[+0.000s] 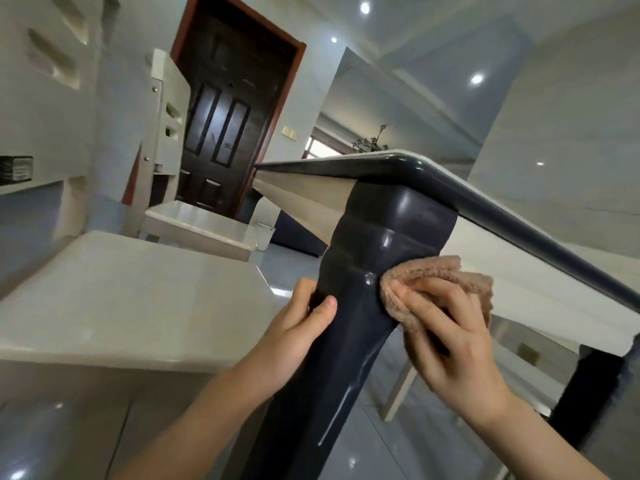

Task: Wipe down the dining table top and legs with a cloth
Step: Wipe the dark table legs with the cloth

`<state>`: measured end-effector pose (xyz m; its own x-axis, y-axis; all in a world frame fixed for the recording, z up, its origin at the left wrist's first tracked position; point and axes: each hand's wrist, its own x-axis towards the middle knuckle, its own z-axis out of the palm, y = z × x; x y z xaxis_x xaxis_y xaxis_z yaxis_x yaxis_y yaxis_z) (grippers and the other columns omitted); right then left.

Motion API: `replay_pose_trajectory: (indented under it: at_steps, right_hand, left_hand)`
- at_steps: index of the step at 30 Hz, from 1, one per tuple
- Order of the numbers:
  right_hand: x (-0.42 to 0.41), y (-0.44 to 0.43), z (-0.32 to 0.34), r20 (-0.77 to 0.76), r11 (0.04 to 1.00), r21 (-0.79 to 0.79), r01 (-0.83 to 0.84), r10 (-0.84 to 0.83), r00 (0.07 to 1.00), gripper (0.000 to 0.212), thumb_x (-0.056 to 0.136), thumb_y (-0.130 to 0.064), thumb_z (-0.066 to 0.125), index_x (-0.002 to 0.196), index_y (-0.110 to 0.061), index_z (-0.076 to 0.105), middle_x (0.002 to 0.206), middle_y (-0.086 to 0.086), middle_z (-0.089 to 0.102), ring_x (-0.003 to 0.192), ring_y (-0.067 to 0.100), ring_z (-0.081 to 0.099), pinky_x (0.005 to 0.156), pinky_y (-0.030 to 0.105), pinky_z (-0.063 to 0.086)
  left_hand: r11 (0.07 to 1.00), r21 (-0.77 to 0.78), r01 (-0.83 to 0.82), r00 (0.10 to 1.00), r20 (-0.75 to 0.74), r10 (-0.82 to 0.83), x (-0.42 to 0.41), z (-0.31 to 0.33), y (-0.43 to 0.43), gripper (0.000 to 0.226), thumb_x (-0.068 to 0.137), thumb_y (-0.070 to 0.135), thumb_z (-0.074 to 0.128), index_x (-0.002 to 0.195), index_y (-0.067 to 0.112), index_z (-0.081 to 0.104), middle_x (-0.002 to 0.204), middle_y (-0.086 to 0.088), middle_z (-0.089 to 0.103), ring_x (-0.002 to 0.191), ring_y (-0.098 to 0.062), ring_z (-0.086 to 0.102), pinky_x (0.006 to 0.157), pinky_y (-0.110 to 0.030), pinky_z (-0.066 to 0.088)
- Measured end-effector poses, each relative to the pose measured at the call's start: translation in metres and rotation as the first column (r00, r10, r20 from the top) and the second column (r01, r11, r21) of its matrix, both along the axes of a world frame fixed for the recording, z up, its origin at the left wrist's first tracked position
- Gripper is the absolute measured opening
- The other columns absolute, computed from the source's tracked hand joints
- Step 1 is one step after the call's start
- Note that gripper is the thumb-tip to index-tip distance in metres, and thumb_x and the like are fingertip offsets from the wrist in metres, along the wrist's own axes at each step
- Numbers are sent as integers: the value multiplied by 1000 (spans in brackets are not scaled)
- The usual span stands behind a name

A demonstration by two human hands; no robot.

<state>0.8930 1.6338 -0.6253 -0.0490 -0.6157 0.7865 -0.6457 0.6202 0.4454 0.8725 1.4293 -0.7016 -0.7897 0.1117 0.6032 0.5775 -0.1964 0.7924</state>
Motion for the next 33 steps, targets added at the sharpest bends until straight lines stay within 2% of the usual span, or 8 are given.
replay_pose_trajectory:
  at_steps: [3, 6, 11, 15, 21, 25, 28, 33]
  right_hand:
    - [-1, -23, 12, -40, 995, 99, 9, -5, 999, 39, 90, -11, 55, 128, -13, 62, 122, 4, 49, 102, 24, 50, 88, 28, 35]
    - [-3, -30, 21, -69, 981, 189, 48, -36, 997, 38, 93, -14, 49, 129, -10, 62, 124, 4, 50, 102, 29, 54, 89, 32, 35]
    - [-6, -13, 35, -104, 989, -136, -60, 46, 994, 35, 88, -3, 64, 122, -12, 62, 112, 10, 58, 101, 33, 57, 93, 38, 41]
    - [-10, -36, 45, -125, 949, -295, -110, 76, 989, 35, 89, 0, 64, 123, -9, 64, 111, 7, 54, 102, 32, 56, 91, 46, 44]
    - [2, -22, -81, 58, 1000, 10, -11, 10, 998, 49, 85, -6, 64, 132, -17, 58, 120, 3, 51, 100, 23, 54, 79, 36, 42]
    - [-3, -31, -39, 6, 983, -161, -87, 89, 996, 42, 85, -1, 65, 125, -12, 63, 115, 11, 59, 99, 28, 57, 84, 36, 43]
    - [-5, -36, -24, -11, 951, -284, -123, 125, 992, 39, 88, -4, 62, 126, -14, 61, 116, 5, 54, 103, 21, 52, 89, 33, 42]
    - [6, -10, -123, 171, 999, 4, -34, 33, 985, 47, 93, -16, 53, 138, -30, 48, 125, -7, 45, 91, 25, 58, 83, 31, 43]
  left_hand:
    - [1000, 14, -6, 1000, -28, 6, -3, -1, 2, 26, 85, 55, 47, 87, 29, 47, 80, 18, 60, 81, 2, 59, 68, -14, 43]
    - [999, 50, -4, 998, -61, 7, -8, -3, 3, 47, 80, 59, 49, 97, 16, 46, 83, 12, 60, 85, -4, 59, 76, -26, 45]
    - [1000, -15, 26, 1000, -11, -27, -4, -4, -3, 36, 84, 54, 44, 101, 23, 47, 92, 11, 62, 92, -5, 62, 78, -23, 44]
    - [999, 8, 42, 999, 5, -42, -10, -5, -1, 44, 82, 59, 49, 104, 22, 47, 99, 6, 61, 98, -8, 60, 84, -27, 44]
    - [999, -46, 24, 1000, 4, -24, -12, 1, -7, 36, 85, 49, 46, 99, 16, 45, 93, 6, 55, 92, -2, 54, 89, -26, 42]
    - [997, -24, 76, 996, 36, -76, -12, 2, -5, 36, 89, 48, 52, 105, 16, 46, 96, 7, 57, 88, 4, 59, 77, -13, 48]
    - [996, -52, 77, 996, 57, -74, -10, 4, -8, 44, 87, 48, 51, 112, 13, 44, 102, 8, 58, 90, 8, 59, 71, -7, 46]
    - [992, -123, 35, 998, 54, -28, -8, 6, -11, 28, 86, 52, 48, 95, 26, 43, 92, 18, 56, 84, 11, 56, 77, -16, 42]
